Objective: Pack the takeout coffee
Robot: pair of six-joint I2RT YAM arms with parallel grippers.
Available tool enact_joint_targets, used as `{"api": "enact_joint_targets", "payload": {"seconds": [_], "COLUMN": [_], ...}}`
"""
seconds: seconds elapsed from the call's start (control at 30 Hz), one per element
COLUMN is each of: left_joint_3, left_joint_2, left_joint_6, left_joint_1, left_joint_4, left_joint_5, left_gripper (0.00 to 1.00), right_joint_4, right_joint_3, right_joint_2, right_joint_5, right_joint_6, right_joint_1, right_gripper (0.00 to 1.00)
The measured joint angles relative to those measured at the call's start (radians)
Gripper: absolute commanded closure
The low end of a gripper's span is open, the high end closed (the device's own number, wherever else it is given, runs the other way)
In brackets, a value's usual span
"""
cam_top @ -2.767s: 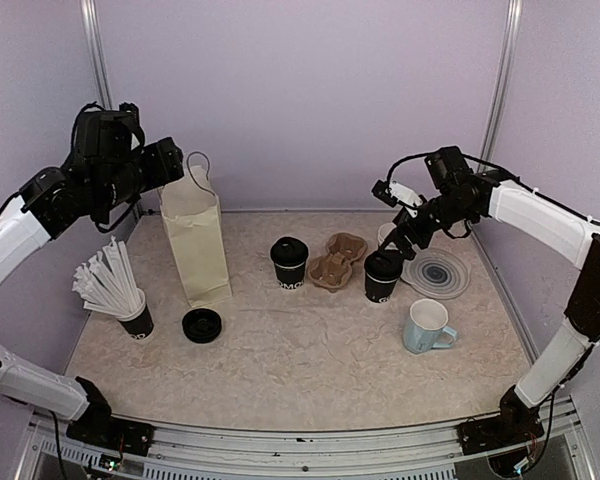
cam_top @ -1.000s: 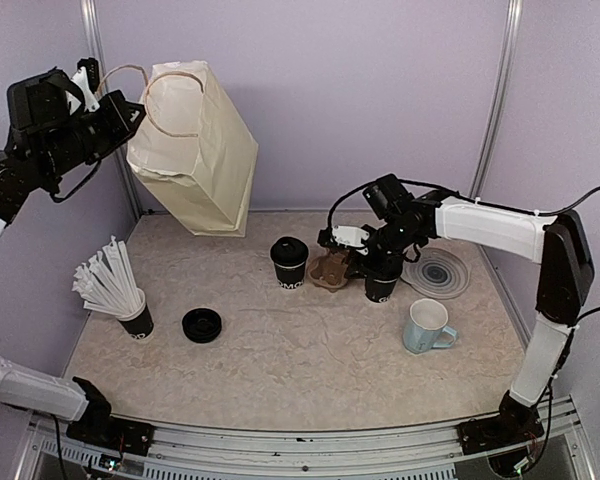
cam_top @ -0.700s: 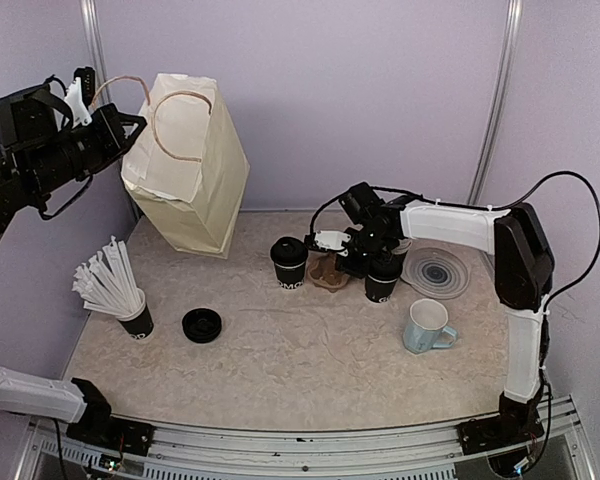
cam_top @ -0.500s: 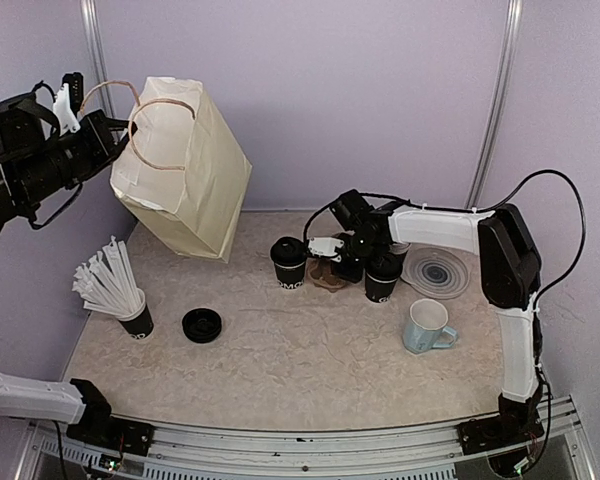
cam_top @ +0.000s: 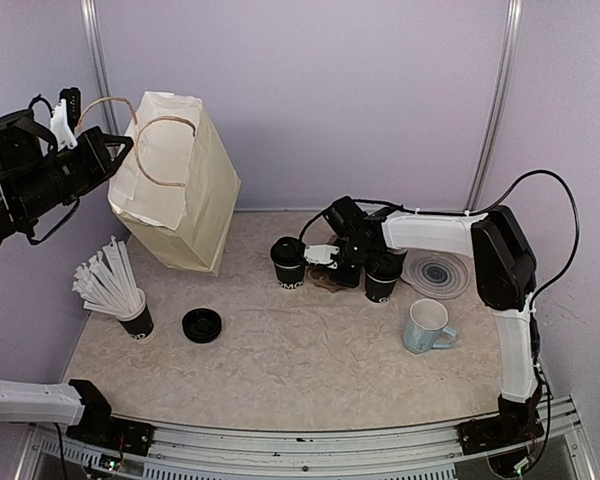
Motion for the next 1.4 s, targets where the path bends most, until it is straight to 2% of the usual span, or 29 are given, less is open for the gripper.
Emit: {"api": "enact_joint_targets", "payload": {"seconds": [0.43, 0.9, 1.2, 1.4], "left_joint_3": [-0.018, -0.019, -0.031, 0.002], "left_joint_2": [-0.009, -0.025, -0.024, 0.019], "left_joint_6": [-0.008, -0.008, -0.006, 0.011], "left_joint_1": [0.0, 0.0, 0.0, 0.0], "left_joint_4": [0.001, 0.0, 0.001, -0.049], "left_joint_5": [0.008, 0.007, 0.007, 0.021], "left_gripper": [1.0, 1.0, 1.0, 1.0], "right_joint_4": [0.018, -0.11, -0.116, -0.133], "right_joint_3": [-0.062, -0.153, -0.136, -0.167], "right_joint_2": [-0.008, -0.067, -0.088, -0.102], "right_joint_5": [-0.014, -0.132, -0.114, -0.167], "right_joint_6": [-0.036, -0.05, -0.03, -0.074], "right_joint_1": [0.023, 0.106, 0.11, 0.112], "right_gripper": [1.0, 1.0, 1.0, 0.98]}}
